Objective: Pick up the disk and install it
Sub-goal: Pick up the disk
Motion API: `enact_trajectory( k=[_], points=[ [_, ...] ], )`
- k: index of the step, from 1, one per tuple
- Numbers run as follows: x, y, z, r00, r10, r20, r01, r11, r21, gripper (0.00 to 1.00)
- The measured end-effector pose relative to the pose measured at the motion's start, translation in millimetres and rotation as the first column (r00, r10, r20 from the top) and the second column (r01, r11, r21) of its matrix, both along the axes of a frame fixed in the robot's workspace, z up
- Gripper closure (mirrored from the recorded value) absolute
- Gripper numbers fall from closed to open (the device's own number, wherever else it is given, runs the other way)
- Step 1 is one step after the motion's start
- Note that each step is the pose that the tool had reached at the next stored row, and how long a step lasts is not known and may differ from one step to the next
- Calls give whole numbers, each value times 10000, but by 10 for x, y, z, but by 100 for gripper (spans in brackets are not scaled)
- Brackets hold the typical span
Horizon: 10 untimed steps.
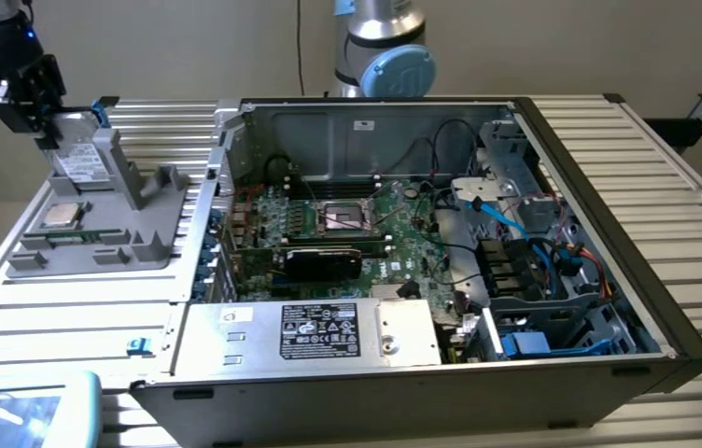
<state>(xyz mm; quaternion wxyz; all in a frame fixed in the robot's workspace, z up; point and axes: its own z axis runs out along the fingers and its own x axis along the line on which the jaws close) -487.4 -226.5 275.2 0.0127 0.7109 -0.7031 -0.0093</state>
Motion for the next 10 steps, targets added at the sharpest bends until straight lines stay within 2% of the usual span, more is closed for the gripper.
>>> enact_trajectory(
  k=[5,10],
  points=[
    [0,0,-11,10000,0,0,0,10000,34,43],
    [-1,0,-17,10000,0,1,0,10000,38,43]
  ],
)
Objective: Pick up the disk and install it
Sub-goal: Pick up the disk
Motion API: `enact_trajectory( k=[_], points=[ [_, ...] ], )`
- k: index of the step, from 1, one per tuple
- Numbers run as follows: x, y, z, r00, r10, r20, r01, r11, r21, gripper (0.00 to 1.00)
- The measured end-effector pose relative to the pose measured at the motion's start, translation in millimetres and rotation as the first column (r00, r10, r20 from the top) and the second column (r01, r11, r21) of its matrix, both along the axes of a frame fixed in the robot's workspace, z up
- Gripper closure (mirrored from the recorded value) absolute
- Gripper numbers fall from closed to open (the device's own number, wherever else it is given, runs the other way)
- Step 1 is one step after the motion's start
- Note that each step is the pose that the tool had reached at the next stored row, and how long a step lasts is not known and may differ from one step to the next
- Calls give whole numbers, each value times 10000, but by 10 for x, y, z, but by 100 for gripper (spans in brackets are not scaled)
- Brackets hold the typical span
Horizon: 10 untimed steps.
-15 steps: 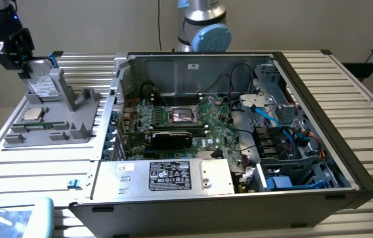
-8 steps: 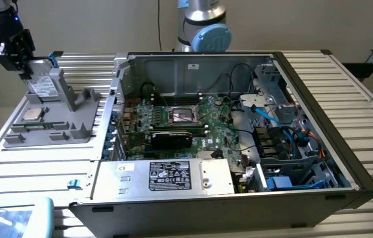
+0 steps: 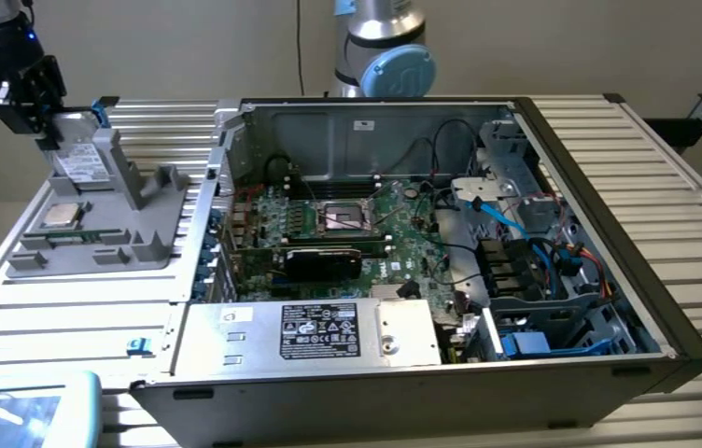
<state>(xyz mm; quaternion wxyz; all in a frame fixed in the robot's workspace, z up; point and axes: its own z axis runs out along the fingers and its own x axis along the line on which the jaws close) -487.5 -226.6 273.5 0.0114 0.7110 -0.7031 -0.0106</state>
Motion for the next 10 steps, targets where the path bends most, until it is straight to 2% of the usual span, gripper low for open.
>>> enact_trajectory(
  k=[10],
  points=[
    [-14,0,-5,10000,7,-1,-7,10000,8,43]
  ],
)
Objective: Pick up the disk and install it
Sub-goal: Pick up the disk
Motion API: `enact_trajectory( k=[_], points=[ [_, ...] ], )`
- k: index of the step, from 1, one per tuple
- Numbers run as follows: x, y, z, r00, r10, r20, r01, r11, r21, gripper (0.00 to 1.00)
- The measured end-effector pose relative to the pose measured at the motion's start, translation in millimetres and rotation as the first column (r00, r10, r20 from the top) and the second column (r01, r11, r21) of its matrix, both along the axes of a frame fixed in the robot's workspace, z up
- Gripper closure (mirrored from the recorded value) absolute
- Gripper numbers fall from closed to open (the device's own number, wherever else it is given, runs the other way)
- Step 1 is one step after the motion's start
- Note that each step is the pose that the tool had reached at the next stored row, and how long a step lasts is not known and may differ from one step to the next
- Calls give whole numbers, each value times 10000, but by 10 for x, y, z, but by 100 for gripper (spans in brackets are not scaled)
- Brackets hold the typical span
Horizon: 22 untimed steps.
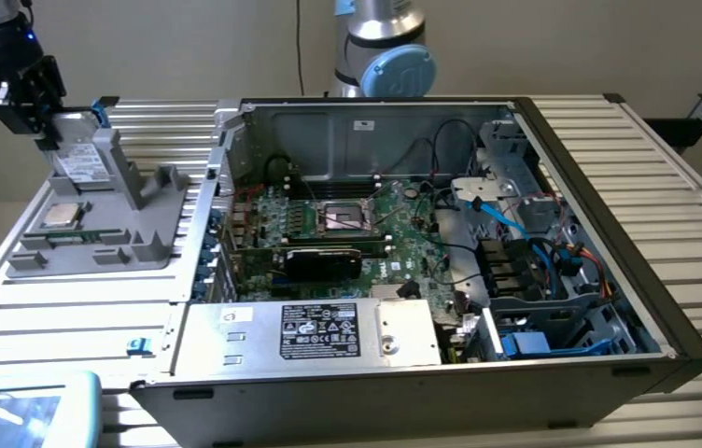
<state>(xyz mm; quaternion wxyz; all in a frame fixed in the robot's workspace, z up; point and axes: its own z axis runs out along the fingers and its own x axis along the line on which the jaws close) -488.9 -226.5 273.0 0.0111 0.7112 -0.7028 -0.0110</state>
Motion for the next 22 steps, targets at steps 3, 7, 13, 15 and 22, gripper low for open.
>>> enact_trajectory(
  k=[3,7,13,15,22],
  points=[
    [-4,1,0,10000,2,0,-2,10000,28,43],
    [-5,0,0,10000,5,0,-5,10000,73,43],
    [-6,0,0,10000,53,0,-53,9999,93,43],
    [-6,0,0,9999,125,1,-125,9999,92,43],
    [-7,0,0,9998,221,-1,-221,9997,92,43]
  ],
)
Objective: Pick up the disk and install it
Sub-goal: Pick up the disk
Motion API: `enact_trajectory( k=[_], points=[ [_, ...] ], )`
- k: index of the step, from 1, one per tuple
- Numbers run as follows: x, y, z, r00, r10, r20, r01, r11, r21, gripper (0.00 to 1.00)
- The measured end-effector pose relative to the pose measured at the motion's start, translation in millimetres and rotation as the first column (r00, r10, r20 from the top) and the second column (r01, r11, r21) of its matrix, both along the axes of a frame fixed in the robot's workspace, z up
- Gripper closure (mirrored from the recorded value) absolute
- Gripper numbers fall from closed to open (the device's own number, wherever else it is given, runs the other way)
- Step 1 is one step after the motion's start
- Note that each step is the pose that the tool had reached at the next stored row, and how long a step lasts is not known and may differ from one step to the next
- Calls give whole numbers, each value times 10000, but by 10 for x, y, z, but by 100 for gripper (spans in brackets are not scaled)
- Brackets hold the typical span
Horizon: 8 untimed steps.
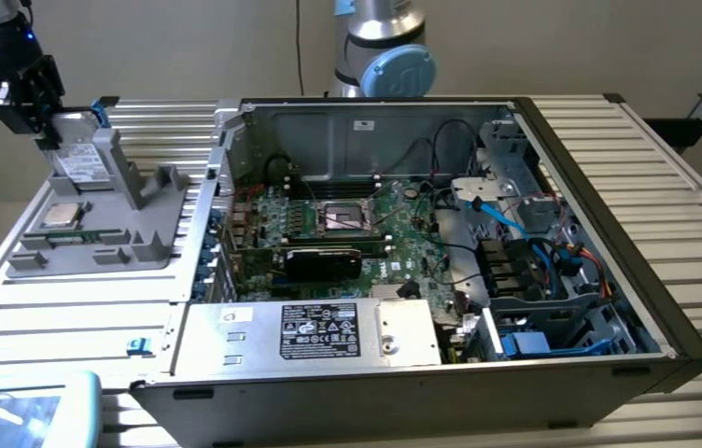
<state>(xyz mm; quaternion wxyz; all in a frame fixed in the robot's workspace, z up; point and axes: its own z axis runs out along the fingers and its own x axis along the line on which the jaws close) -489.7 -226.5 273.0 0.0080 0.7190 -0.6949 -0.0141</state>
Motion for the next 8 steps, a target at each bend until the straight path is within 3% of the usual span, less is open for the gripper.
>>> enact_trajectory(
  k=[4,8],
  points=[
    [0,0,-1,10000,0,0,0,10000,0,45],
    [0,0,-1,10000,0,-1,0,10000,0,62]
  ],
)
